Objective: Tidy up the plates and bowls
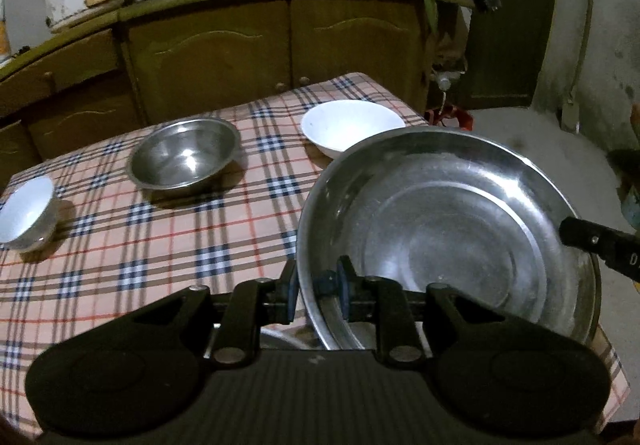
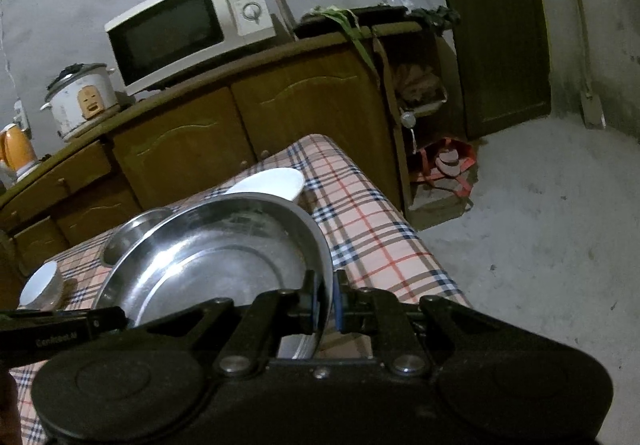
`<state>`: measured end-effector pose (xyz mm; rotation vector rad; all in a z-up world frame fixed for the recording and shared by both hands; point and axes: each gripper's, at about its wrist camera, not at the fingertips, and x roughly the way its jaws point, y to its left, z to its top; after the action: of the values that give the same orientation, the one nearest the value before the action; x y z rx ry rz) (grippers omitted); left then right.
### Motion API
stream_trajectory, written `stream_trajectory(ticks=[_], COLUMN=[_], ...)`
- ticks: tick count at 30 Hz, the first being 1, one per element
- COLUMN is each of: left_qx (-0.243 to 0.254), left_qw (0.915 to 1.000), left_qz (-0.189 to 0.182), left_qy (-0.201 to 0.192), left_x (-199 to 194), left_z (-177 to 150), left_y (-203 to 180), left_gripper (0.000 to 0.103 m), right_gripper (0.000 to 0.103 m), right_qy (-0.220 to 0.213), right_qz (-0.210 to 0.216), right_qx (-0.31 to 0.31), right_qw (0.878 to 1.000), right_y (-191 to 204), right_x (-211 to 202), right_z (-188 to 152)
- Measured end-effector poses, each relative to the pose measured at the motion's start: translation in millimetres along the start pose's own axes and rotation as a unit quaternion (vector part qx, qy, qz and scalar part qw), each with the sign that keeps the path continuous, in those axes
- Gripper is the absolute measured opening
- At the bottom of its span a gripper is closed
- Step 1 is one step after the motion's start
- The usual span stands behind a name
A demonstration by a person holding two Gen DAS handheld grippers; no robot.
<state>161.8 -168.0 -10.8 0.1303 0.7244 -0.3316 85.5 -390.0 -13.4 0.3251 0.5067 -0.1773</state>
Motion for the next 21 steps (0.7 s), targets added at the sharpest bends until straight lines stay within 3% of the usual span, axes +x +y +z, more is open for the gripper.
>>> stream_trajectory(ticks=[21], left_qx=[-0.001], left_qw=[0.9991], left_qz=[0.024], left_qy=[-0.033], left_x=[-48.0], left_z=[-23.6], left_y=[33.9], left_gripper=[0.022], right_gripper=[0.013], right_qy=[-0.007], right_qz=[0.012], right_qx=[-0.033], right_qw=[0.999], right_y=[54.0], right_x=[-38.2], right_z=[-17.0])
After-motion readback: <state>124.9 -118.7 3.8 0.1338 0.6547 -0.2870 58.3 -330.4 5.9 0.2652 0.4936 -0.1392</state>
